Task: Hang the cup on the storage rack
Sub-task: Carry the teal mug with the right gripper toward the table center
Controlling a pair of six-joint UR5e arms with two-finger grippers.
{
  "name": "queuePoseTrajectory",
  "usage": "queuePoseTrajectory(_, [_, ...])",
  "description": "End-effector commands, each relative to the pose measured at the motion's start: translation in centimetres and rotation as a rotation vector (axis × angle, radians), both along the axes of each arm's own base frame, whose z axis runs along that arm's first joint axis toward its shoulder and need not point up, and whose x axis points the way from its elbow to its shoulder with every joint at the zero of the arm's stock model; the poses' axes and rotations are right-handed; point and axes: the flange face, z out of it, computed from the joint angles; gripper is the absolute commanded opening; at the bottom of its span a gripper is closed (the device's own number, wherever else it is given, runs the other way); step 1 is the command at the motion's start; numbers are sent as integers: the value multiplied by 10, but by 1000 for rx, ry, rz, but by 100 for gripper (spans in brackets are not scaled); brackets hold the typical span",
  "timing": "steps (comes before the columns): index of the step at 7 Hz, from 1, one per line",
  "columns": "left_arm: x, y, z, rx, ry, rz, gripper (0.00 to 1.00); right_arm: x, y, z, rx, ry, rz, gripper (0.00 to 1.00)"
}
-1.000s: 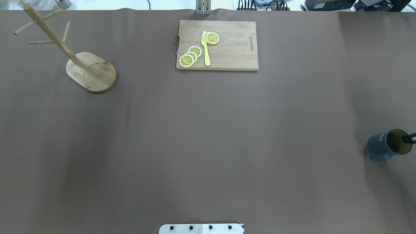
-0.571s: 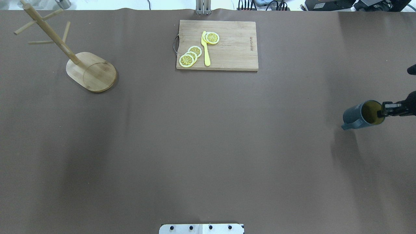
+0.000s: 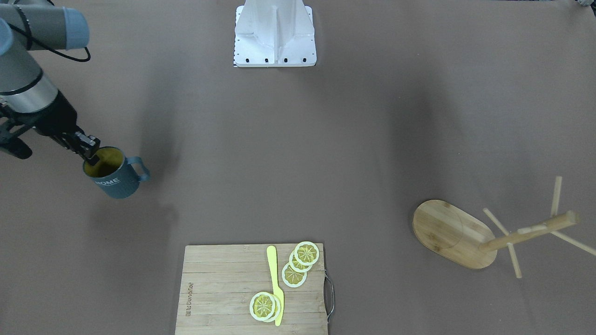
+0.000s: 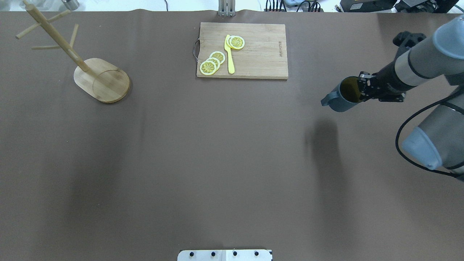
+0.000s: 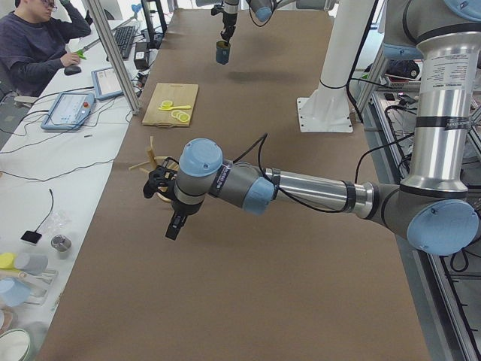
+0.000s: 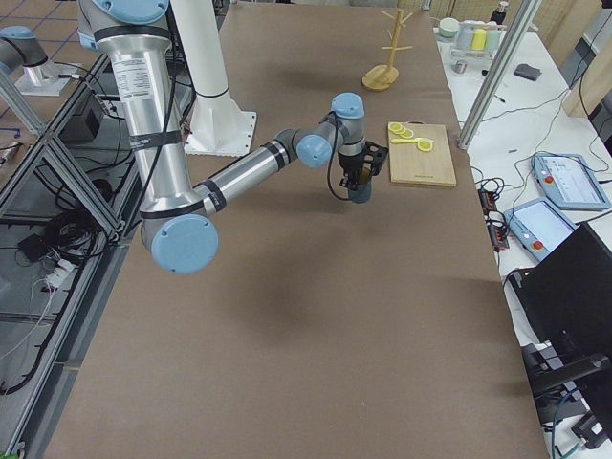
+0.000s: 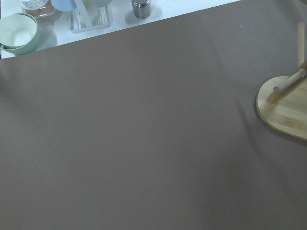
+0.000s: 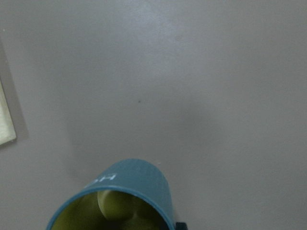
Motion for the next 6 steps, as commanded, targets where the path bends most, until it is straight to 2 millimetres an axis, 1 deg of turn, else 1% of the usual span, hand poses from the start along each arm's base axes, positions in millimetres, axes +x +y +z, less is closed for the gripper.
queuePoseTrajectory(1, [0,1,2,-5,2,0,99,-94,24,-94,-125,-8,111,0])
queuePoseTrajectory(2, [0,1,3,-7,2,0,99,-127,41,-123,-181,-9,152,0])
queuePoseTrajectory(3, [0,1,5,-11,2,0,99,-156,53,-148,-244,-20,211,0])
queuePoseTrajectory(4, [0,1,5,-16,4,-5,99,-191,60,-166,-313,-9,269,0])
queuePoseTrajectory(5, [0,1,6,-18,5,-5,99,-232,59,-189,-374,-11,316,0])
queuePoseTrajectory(6, [0,1,6,-22,7,-9,99,-263,61,-206,-427,-7,342,0])
